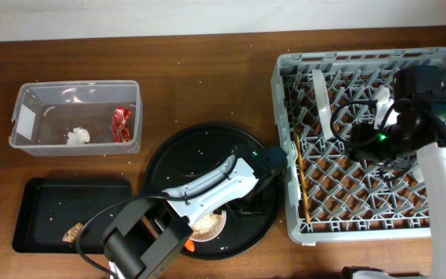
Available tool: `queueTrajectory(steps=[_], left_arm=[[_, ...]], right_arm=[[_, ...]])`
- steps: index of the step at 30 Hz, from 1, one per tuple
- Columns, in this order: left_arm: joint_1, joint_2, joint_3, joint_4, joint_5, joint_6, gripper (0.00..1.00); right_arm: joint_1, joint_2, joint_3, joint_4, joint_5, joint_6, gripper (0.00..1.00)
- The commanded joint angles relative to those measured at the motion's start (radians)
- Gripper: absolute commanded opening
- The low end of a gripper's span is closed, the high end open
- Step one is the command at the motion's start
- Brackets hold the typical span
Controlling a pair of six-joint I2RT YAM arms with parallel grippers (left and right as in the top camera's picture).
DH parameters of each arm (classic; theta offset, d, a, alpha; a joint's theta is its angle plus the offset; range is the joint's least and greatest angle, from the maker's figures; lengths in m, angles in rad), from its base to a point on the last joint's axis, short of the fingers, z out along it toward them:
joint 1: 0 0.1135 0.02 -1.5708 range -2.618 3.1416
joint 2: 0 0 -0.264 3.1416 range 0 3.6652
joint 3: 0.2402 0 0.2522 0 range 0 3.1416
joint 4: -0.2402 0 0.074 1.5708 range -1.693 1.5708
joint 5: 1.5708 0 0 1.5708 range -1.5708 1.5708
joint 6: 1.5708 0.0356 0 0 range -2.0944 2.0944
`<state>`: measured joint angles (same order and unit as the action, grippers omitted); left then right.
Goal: Sort waste into correct bins and load items into the dishwasher rack
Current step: 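Grasp the pink bowl's rim with the left gripper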
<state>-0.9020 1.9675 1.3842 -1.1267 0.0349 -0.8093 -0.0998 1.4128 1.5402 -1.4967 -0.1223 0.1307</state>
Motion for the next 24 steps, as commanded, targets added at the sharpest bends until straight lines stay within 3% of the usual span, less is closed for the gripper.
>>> queueTrajectory(steps=[1,10,21,24], left_arm=[[0.001,0.009,-0.01,0.008,-0.032,-0.01,0.72],[0.001,0.01,-0.063,0.035,-0.031,-0.01,0.7],[0.004,0.009,-0.063,0.042,-0.109,-0.009,0.32],[0.017,0.009,-0.063,0.042,-0.14,-0.009,0.1]], right_arm=[[-0.006,-0.007,-0.003,-0.004,0.002,-0.004,0.59],[-0.006,-0.007,-0.003,-0.006,0.002,-0.004,0.59],[-0.006,-0.007,-0.003,-0.007,0.002,-0.004,0.58],[-0.006,-0.007,-0.003,-0.007,0.002,-0.004,0.58]])
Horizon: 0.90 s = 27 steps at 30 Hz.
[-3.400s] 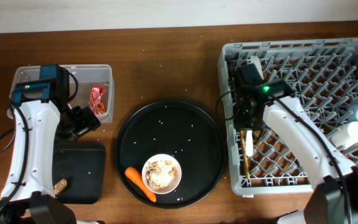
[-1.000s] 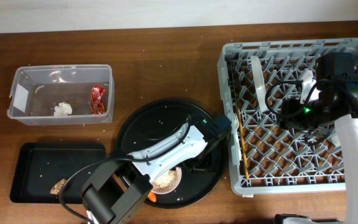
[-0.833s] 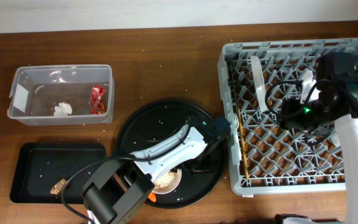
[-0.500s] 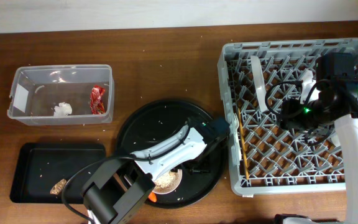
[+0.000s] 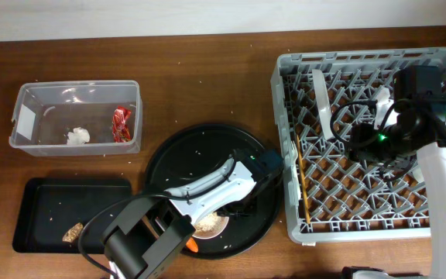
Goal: Sort waste into correct bins and load items into the dishwasher rack
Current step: 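Grasp the pink bowl's rim with the left gripper, then lift the bowl with the left gripper and carry it over the black tray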
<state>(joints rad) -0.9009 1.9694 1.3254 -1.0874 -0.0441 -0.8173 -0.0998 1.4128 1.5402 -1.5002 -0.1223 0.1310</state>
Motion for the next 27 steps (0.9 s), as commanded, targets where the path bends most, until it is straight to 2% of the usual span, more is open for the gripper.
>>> queueTrajectory(steps=[1,2,9,16,21,27], left_arm=[[0.022,0.007,-0.005,0.002,-0.061,-0.001,0.04],[0.032,0.007,-0.005,-0.001,-0.061,0.0,0.0],[0.075,0.007,0.029,-0.061,-0.095,0.034,0.0],[0.075,-0.009,0.183,-0.262,-0.233,0.034,0.0],[0.099,-0.071,0.205,-0.284,-0.229,0.043,0.0],[0.194,-0.198,0.205,-0.284,-0.169,0.094,0.0]], right_arm=[[-0.006,-0.007,-0.003,-0.003,0.002,-0.005,0.58],[-0.006,-0.007,-0.003,-0.003,0.002,-0.005,0.58],[-0.006,-0.007,-0.003,-0.003,0.003,-0.005,0.58],[-0.006,-0.007,-0.003,-0.003,0.003,-0.013,0.58],[-0.006,-0.007,-0.003,-0.003,0.003,-0.013,0.58],[-0.006,-0.007,-0.003,-0.003,0.003,-0.016,0.57]])
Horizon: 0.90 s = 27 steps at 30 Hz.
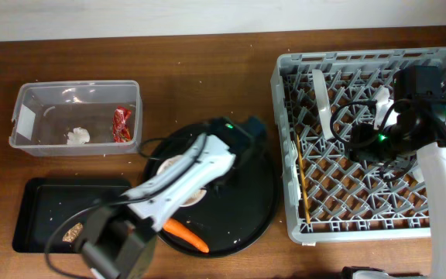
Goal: Sort waste into correct bins and load items into the dishwasher rack
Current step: 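Lift the bowl with the left gripper and carry it over the black tray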
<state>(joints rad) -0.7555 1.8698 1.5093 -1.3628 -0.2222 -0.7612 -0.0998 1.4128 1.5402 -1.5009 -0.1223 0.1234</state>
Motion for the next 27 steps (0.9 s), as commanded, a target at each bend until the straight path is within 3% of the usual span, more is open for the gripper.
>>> queueTrajectory(steps=[1,17,27], left_arm=[[0.063,-0.115,0.021,-0.008,0.018,0.055,0.0],[0.34,-0.176,0.012,0.006,0.216,0.28,0.0],[0.516,-0.177,-0.007,0.019,0.318,0.36,0.0]], right_arm=[[-0.006,-0.007,-0.003,-0.002,0.003,-0.008,0.57],[-0.006,-0.007,-0.003,-0.002,0.004,-0.012,0.54],[-0.006,-0.007,-0.003,-0.002,0.022,-0.012,0.53]])
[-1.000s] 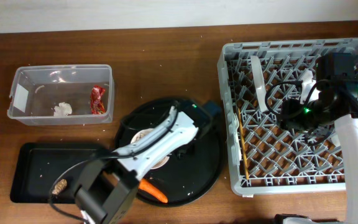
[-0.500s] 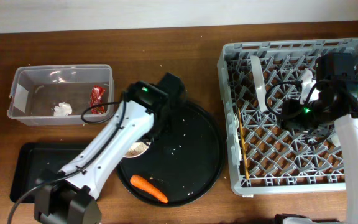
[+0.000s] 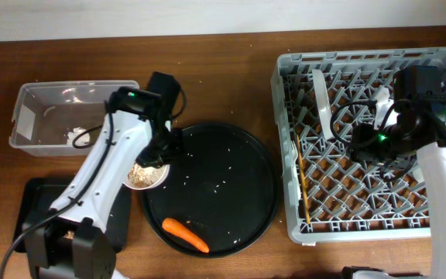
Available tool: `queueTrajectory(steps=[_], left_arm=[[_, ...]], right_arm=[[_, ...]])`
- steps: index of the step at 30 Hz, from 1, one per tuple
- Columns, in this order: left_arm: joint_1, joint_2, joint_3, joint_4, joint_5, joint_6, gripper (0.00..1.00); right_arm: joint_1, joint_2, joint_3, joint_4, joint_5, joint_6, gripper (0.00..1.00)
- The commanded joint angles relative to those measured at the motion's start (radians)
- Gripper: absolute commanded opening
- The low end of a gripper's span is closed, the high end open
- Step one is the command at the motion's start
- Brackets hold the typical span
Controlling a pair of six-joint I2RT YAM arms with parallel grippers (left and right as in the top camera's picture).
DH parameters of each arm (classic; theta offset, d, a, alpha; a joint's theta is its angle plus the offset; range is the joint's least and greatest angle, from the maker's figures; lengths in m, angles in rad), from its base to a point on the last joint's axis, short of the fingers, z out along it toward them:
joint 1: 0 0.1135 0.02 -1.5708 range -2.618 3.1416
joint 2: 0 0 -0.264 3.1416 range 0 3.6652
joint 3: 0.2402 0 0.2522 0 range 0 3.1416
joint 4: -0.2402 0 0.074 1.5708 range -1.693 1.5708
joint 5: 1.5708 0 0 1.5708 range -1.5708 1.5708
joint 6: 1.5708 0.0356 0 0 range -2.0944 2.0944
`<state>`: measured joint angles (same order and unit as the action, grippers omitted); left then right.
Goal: Sort waste into correct bins and load items into the dishwasher rack
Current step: 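Lift the bowl with the left gripper and carry it over the black tray, then tilt the bowl with the left gripper to pour contents onto the black tray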
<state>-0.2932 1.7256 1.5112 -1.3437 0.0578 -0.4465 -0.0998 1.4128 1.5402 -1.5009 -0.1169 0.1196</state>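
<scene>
A small white bowl (image 3: 142, 177) with pale crumbs hangs at the left rim of the round black tray (image 3: 231, 167). My left gripper (image 3: 163, 152) sits on the bowl's far right edge and appears shut on its rim. An orange carrot (image 3: 184, 235) lies on the tray's near part. The grey dishwasher rack (image 3: 362, 66) stands at the right. It holds white utensils (image 3: 321, 101) and a thin yellow stick (image 3: 302, 174). My right gripper (image 3: 365, 143) hovers over the rack's middle; its jaws are hidden under the wrist.
A clear plastic bin (image 3: 37, 105) with a white crumpled scrap (image 3: 80, 137) stands at the far left. A black rectangular tray (image 3: 45, 198) lies in front of it, partly under my left arm. White crumbs dot the round tray.
My left gripper and the bowl have moved left, from the round tray's upper middle to its left rim beside the clear bin. The carrot and the right arm have stayed put.
My left gripper was low at the tray's right side, its arm covering the bowl at the tray's near edge. Later the bowl was nearer the tray's middle with the carrot uncovered. Now the bowl is at the left rim. The right arm stayed over the rack throughout.
</scene>
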Motion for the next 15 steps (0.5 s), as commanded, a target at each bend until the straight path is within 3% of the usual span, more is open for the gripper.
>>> queueTrajectory(steps=[1,15], left_arm=[[0.075,-0.033,-0.024,0.005,0.055,0.061,0.0],[0.352,-0.053,-0.263,0.128,0.287,0.212,0.0]], right_arm=[[-0.006,-0.007,-0.003,-0.002,0.016,-0.008,0.53],[-0.006,-0.006,-0.003,0.001,0.024,-0.008,0.54]])
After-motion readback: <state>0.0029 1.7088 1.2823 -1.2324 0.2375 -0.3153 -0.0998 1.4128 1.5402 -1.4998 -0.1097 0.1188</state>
